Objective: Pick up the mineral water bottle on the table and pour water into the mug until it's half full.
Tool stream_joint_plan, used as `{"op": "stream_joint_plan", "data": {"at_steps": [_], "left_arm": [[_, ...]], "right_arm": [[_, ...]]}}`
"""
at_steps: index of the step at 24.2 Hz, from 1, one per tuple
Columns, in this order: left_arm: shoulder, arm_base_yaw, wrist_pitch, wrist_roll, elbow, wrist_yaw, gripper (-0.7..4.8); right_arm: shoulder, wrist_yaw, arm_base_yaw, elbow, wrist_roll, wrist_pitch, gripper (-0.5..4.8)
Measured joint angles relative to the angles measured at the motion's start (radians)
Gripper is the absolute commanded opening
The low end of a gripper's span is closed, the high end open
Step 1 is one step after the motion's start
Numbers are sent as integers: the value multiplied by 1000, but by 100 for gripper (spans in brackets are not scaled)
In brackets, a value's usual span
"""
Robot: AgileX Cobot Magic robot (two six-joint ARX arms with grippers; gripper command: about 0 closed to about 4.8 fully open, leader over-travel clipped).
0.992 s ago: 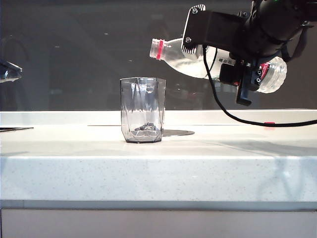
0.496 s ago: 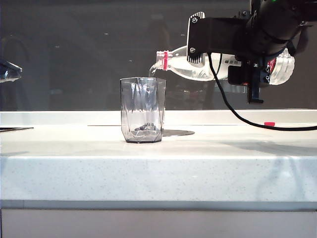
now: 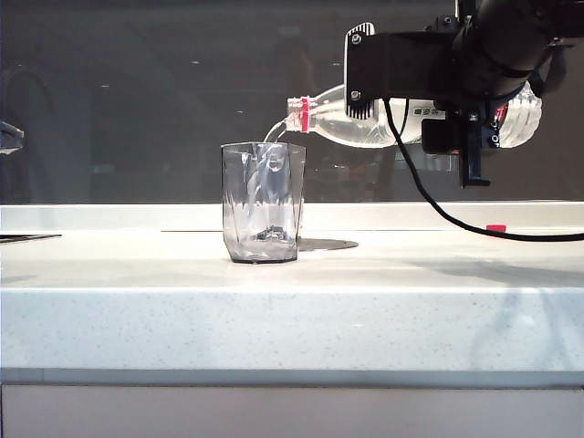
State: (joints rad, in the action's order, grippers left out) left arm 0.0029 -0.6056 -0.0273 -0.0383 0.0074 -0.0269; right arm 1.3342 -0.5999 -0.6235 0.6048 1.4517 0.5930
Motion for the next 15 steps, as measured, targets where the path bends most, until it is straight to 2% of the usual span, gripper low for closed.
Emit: {"op": "stream_joint_plan", "data": {"at_steps": [15], "left_arm": [[1, -71, 0, 0, 0, 0, -4]], "right_arm": [[0, -3, 0, 0, 45, 16, 220]]}}
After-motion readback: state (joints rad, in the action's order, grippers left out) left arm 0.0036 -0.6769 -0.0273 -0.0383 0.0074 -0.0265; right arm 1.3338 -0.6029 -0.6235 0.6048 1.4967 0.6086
